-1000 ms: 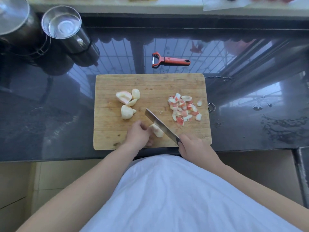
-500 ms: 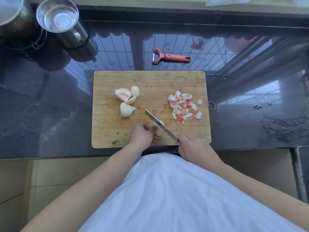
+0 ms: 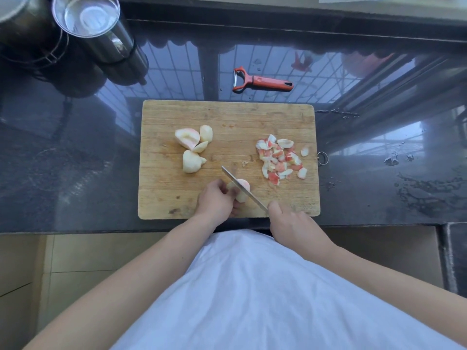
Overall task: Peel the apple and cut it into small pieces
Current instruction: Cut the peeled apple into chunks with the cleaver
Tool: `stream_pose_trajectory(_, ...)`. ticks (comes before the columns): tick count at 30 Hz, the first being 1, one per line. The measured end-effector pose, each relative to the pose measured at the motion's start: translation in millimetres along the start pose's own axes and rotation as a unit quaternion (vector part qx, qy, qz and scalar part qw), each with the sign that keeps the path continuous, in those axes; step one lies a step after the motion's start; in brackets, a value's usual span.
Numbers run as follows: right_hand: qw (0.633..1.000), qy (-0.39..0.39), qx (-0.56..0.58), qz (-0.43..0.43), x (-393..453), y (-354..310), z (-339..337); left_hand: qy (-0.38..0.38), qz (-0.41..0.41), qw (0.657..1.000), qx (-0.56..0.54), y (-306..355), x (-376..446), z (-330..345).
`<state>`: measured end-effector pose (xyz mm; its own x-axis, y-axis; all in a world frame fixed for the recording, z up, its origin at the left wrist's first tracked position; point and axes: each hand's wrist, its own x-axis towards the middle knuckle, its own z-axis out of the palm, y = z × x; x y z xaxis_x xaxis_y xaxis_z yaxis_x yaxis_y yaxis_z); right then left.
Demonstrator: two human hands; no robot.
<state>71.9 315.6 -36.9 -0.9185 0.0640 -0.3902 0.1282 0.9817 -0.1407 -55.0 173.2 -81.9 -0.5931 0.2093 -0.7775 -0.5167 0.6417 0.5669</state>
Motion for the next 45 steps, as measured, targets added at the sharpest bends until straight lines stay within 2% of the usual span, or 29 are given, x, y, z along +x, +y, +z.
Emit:
stream_pose_trajectory(4,0.999,-0.021,-0.027,0.014,3,-6,-5,0.003,0.004,1.000,0.004,1,0,0)
stream_pose_trajectory(9,0.999,-0.024,0.009,0.029,5,-10,-3,-0.007,0.008,1.000,-0.002,-2,4,0)
stream_pose_trajectory(11,0.999,0.002,0.022,0.026,9,-9,0,-0.010,0.009,1.000,-0.010,-4,4,0)
stream_pose_trajectory(23,0.996,-0.028,-0.085,0.023,11,-20,5,-0.042,0.007,0.999,0.018,3,4,-3)
stream_pose_trajectory(29,0.999,0.028,-0.033,0.014,11,-20,7,-0.032,-0.026,0.998,0.037,18,-2,0)
stream_pose_trajectory(33,1.000,-0.023,-0.006,-0.001,12,-13,7,-0.014,-0.002,0.995,0.101,16,3,1)
stream_pose_trajectory(35,0.997,-0.068,0.014,0.026,11,-8,9,-0.016,0.007,0.993,0.116,14,7,0)
stream_pose_trajectory(39,0.995,-0.080,0.048,0.044,6,-3,5,-0.022,0.025,0.991,0.130,13,10,-1)
stream_pose_trajectory(45,0.993,-0.107,0.047,0.009,13,-15,-19,-0.009,0.045,0.985,0.165,6,8,-1)
